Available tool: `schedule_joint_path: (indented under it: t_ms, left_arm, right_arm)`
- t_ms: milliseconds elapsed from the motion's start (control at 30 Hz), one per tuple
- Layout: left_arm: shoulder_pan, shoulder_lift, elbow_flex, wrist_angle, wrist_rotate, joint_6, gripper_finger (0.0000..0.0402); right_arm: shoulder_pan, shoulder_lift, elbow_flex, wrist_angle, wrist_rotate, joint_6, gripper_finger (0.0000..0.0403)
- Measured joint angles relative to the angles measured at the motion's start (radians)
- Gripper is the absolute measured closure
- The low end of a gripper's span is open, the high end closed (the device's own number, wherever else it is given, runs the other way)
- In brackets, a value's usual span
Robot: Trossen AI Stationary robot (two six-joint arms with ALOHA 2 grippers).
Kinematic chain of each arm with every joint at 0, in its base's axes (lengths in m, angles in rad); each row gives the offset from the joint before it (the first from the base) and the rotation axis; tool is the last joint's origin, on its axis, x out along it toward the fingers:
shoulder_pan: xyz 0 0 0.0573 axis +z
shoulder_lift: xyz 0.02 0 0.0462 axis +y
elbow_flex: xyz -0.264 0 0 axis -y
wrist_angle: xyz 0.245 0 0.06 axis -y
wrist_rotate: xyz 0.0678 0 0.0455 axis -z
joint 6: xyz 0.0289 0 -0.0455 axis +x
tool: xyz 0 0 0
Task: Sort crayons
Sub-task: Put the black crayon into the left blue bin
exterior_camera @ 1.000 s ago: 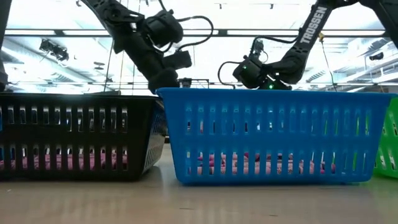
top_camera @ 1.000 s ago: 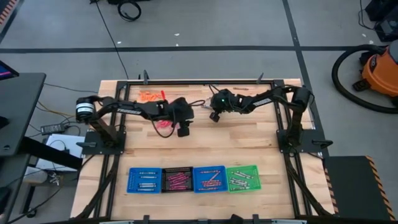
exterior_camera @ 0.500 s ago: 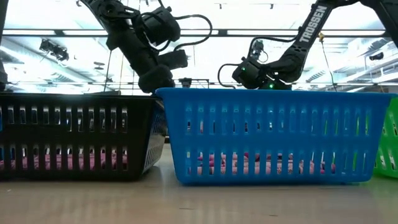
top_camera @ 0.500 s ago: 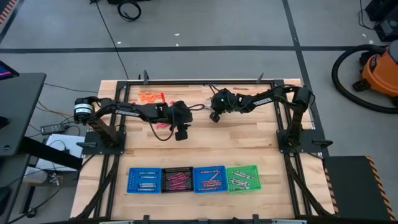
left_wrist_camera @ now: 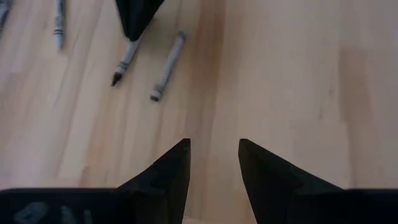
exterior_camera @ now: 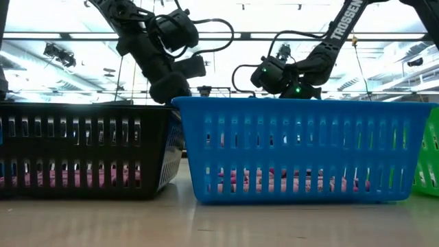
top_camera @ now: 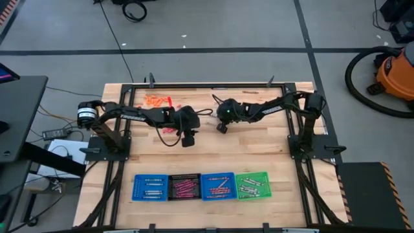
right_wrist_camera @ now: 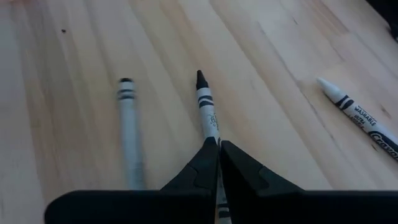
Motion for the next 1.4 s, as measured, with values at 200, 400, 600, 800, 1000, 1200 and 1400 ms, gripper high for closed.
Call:
schedule_joint_path:
  t_ms: [200, 400, 600, 800, 1000, 1200, 1400]
  left_arm:
    - [-0.031, 0.059, -0.049, 0.165, 0.046, -0.007, 0.0256]
    - [-0.063, 0.113, -0.047, 0.211, -0.002, 0.028, 0.0255]
    - [-0.086, 0.163, -0.046, 0.266, -0.043, 0.063, 0.0238]
    - [-0.082, 0.19, -0.046, 0.313, -0.044, 0.064, 0.0206]
    - [-0.082, 0.189, -0.046, 0.364, -0.014, 0.072, 0.0182]
    - [-0.083, 0.257, -0.045, 0.44, 0.018, 0.074, 0.0181]
    - [-0.079, 0.316, -0.041, 0.479, 0.029, 0.066, 0.0205]
  right_arm:
    - [0.017, -0.019, -0.002, -0.014, 0.017, 0.0, 0.0375]
    - [0.044, -0.11, -0.008, -0.079, 0.041, 0.003, 0.0375]
    - [0.079, -0.202, -0.006, -0.155, 0.058, 0.029, 0.0375]
    - [0.11, -0.245, -0.005, -0.182, 0.062, 0.059, 0.0375]
    - [0.121, -0.243, -0.004, -0.19, 0.086, 0.069, 0.0375]
    - [0.131, -0.244, -0.004, -0.223, 0.106, 0.084, 0.0375]
    - [0.146, -0.244, -0.004, -0.246, 0.107, 0.092, 0.0375]
